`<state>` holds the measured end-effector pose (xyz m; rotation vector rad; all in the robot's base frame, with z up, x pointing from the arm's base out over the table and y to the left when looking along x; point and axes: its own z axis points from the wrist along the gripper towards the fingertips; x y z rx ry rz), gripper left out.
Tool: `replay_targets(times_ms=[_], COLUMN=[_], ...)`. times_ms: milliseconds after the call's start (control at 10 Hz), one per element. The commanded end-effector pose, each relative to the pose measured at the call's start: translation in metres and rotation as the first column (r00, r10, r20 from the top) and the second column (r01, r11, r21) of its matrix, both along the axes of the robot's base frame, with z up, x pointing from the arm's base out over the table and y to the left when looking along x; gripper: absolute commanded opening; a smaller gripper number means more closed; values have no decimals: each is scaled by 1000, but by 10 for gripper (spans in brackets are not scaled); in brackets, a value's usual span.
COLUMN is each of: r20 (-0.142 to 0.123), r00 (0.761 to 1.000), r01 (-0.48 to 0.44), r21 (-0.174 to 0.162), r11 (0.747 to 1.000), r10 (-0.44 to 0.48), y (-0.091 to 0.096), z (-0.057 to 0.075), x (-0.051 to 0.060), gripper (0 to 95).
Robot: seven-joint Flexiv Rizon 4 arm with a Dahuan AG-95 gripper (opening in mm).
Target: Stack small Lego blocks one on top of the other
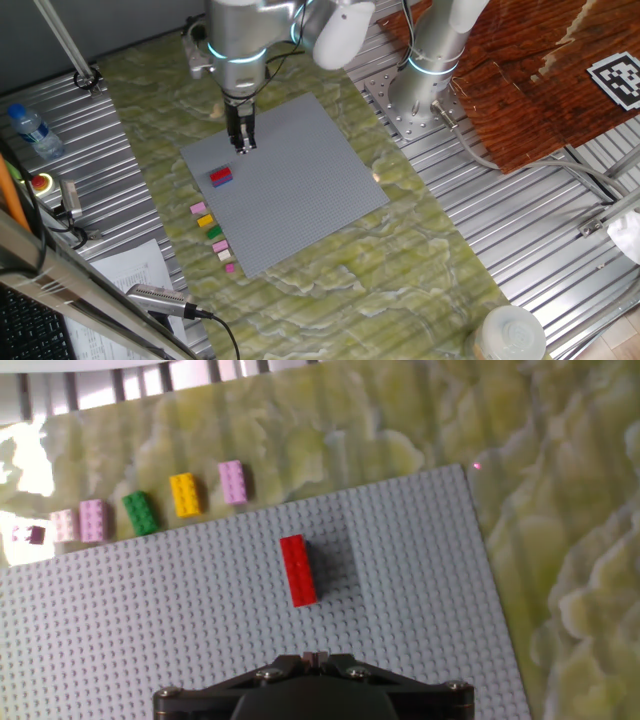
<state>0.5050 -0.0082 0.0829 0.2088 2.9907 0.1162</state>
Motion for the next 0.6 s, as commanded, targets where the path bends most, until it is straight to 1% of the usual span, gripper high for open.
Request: replay_targets(times_ms=[100, 200, 300, 400, 500, 600], r20=[-50, -69, -77, -77, -76, -72], r00=[996, 994, 992, 992, 993, 993], r01=[-82, -88, -104, -113, -98, -97], r21=[-43, -65, -100, -124, -124, -112], r11=[996, 994, 989, 986, 988, 989], r10=[80, 83, 96, 104, 89, 89], y=[0, 0, 0, -1, -6, -15], z=[3, 3, 3, 4, 8, 13], x=[-1, -1, -2, -2, -4, -6], gripper=[0, 0, 0, 0, 0, 0])
